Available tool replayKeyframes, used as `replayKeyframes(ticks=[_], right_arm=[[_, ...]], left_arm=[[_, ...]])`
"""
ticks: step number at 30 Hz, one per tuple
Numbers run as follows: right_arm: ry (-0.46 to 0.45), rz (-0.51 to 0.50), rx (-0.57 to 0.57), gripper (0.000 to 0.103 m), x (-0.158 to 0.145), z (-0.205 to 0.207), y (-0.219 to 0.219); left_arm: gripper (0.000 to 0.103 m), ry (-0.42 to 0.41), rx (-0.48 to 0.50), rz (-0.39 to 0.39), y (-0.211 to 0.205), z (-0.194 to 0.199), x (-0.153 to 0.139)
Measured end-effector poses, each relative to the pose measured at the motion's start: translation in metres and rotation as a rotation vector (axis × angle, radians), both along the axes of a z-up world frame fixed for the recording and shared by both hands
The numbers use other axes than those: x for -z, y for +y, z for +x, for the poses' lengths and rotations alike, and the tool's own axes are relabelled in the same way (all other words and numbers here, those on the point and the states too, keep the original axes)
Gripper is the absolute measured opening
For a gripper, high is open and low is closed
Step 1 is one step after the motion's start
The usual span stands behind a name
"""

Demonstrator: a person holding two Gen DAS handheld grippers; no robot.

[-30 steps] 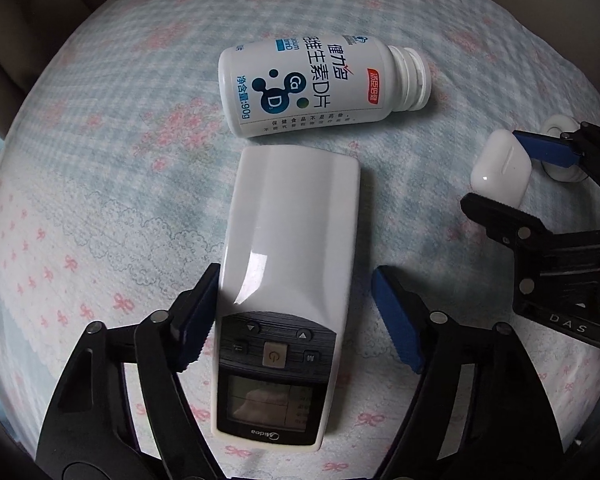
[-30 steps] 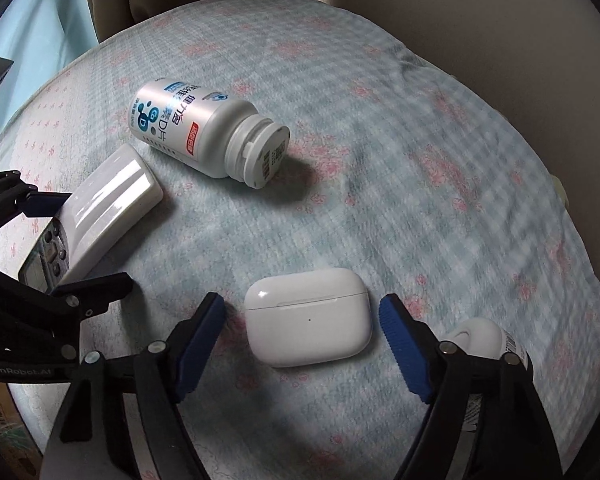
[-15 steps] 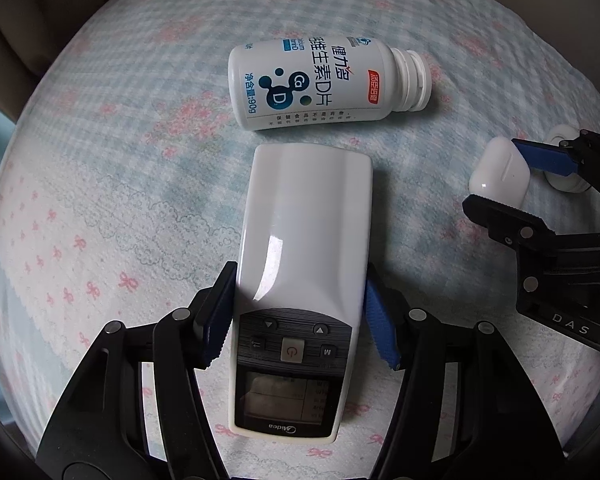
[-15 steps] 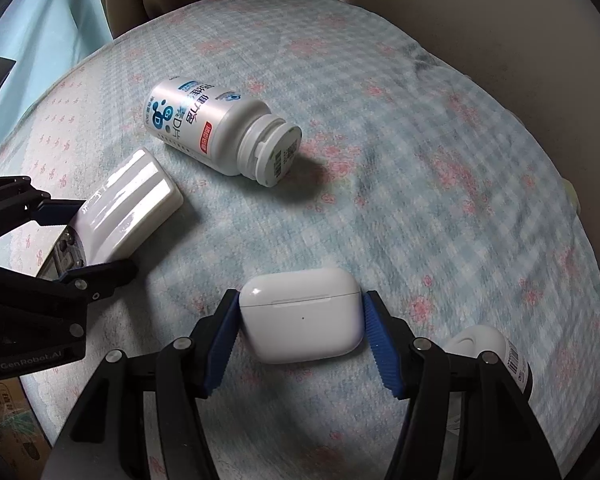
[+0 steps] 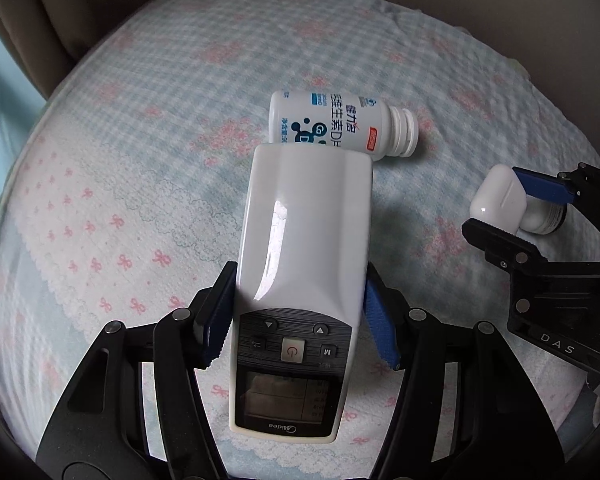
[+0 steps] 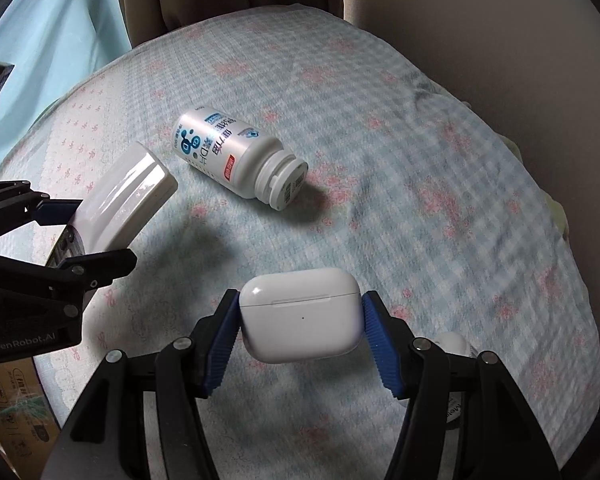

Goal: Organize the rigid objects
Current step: 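Grasp the white remote with the left tool while the right grasps the earbud case, then lower the remote and earbud case into the cardboard box and open both tools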

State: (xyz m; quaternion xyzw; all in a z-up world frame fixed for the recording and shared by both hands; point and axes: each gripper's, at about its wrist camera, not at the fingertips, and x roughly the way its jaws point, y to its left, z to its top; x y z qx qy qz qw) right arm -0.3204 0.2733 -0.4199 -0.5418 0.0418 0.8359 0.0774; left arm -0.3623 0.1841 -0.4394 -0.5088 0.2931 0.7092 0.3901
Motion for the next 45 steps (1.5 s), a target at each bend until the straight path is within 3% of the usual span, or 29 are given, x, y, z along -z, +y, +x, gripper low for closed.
replayKeyframes(ticks=[9, 17, 22, 29, 35, 40, 45], right_arm=[[0.056, -0.006, -0.099, 0.056, -0.072, 0.006, -0.012], [0.103, -0.011, -0.261, 0.056, -0.157, 0.028, -0.055], [0.132, -0.004, -0.37, 0.056, -0.199, 0.051, -0.099], [0.137, -0.067, -0.458, 0.056, -0.233, 0.084, -0.163], [0.118, -0.105, -0.517, 0.056, -0.239, 0.113, -0.217], [0.086, -0.123, -0.541, 0.056, -0.23, 0.13, -0.25], [0.052, -0.118, -0.56, 0.056, -0.216, 0.139, -0.273]], left_arm=[[0.056, 0.022, -0.148, 0.095, -0.033, 0.003, -0.083], [0.056, 0.081, -0.341, 0.178, -0.118, 0.04, -0.174], [0.056, 0.109, -0.465, 0.204, -0.19, 0.068, -0.204], [0.056, 0.145, -0.612, 0.217, -0.301, 0.114, -0.228], [0.056, 0.161, -0.681, 0.204, -0.372, 0.129, -0.242], [0.056, 0.162, -0.699, 0.195, -0.413, 0.134, -0.239], [0.056, 0.131, -0.66, 0.179, -0.428, 0.133, -0.219]])
